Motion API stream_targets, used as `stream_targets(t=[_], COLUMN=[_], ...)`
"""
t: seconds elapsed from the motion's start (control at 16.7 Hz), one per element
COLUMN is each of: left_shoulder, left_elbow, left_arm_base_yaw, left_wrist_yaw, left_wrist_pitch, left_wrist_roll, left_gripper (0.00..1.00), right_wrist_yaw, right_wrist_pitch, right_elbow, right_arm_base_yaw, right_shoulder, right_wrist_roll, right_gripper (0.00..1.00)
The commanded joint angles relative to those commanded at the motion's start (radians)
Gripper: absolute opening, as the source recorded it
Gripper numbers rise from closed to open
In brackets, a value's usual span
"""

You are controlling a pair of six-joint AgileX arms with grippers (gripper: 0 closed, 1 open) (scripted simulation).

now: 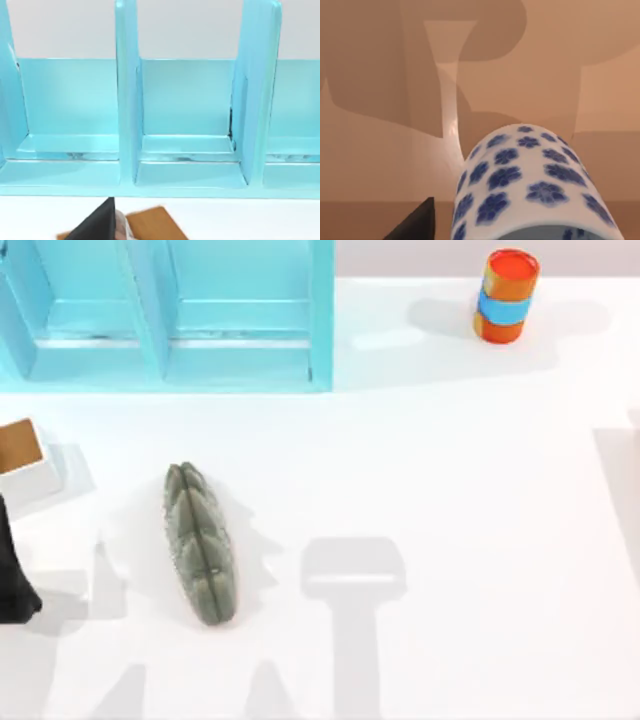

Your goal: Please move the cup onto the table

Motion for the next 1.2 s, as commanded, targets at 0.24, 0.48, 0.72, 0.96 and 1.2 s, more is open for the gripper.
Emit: stream_targets(t=[0.24,0.48,0.72,0.96,1.2], left_shoulder=[0.000,0.000,0.000,0.000,0.000], left_elbow=[0.000,0.000,0.000,0.000,0.000], left_arm_base_yaw=[0.000,0.000,0.000,0.000,0.000], left_wrist_yaw=[0.000,0.000,0.000,0.000,0.000], left_wrist_pitch=[0.000,0.000,0.000,0.000,0.000], left_wrist_roll=[0.000,0.000,0.000,0.000,0.000], left_gripper=[1.00,1.00,1.00,1.00,1.00], right_wrist_yaw=[0.000,0.000,0.000,0.000,0.000], right_wrist_pitch=[0.000,0.000,0.000,0.000,0.000], right_elbow=[0.000,0.000,0.000,0.000,0.000], right_arm_base_yaw=[0.000,0.000,0.000,0.000,0.000], right_shoulder=[0.000,0.000,0.000,0.000,0.000], right_wrist_roll=[0.000,0.000,0.000,0.000,0.000], right_gripper=[0.77,0.47,0.17,0.00,0.00])
